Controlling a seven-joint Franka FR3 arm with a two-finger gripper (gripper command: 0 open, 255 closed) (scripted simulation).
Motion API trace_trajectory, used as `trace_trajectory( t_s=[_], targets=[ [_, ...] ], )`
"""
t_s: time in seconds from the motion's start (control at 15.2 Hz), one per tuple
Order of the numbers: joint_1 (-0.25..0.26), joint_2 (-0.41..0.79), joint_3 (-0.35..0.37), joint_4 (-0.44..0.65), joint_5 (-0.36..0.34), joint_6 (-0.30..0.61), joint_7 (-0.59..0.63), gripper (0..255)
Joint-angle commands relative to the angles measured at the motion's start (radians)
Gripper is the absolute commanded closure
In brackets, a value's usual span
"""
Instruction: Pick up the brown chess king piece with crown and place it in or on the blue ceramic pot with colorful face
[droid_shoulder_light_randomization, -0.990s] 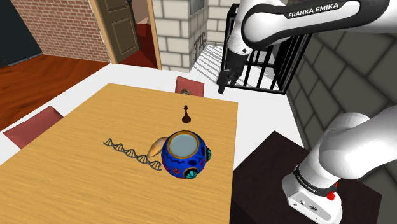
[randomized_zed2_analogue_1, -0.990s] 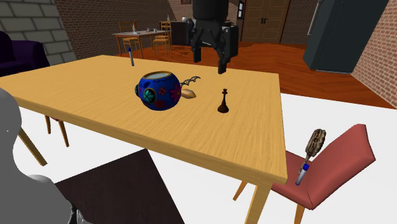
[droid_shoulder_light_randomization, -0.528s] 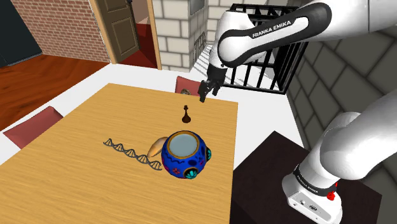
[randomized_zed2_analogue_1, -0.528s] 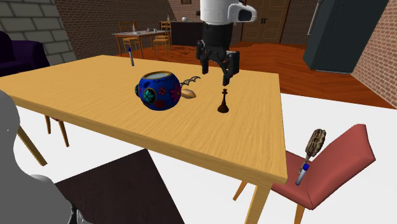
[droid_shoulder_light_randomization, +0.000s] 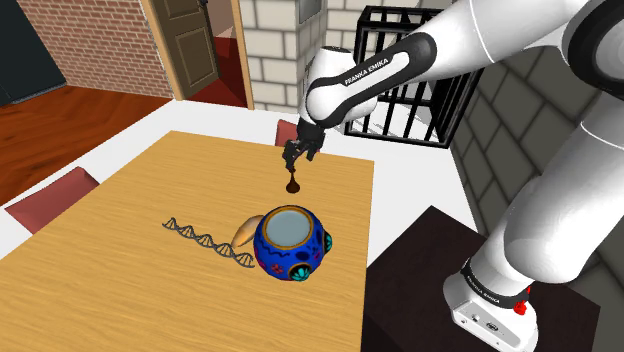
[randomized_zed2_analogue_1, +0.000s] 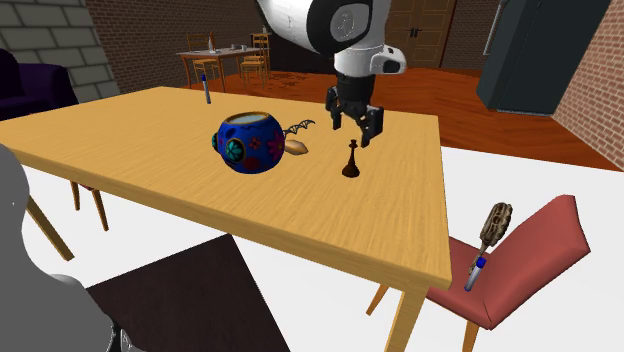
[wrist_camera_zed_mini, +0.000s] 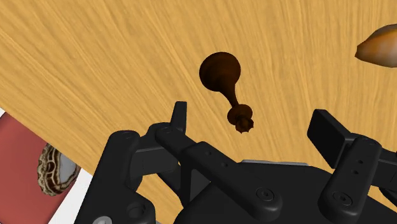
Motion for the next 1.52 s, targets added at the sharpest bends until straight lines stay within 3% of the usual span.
trace_trajectory(
  t_s=[0.0,0.46,0.99,1.06,1.45],
  targets=[
    [0.004,0.049,0.004,0.022,0.006,0.035,-0.002,0],
    [0.012,0.124,0.011,0.021,0.012,0.112,-0.006,0],
    [0.012,0.124,0.011,0.021,0.012,0.111,-0.006,0],
    [0.012,0.124,0.011,0.021,0.012,0.111,-0.006,255],
    [0.012,0.123,0.011,0.021,0.012,0.112,-0.005,255]
  ],
)
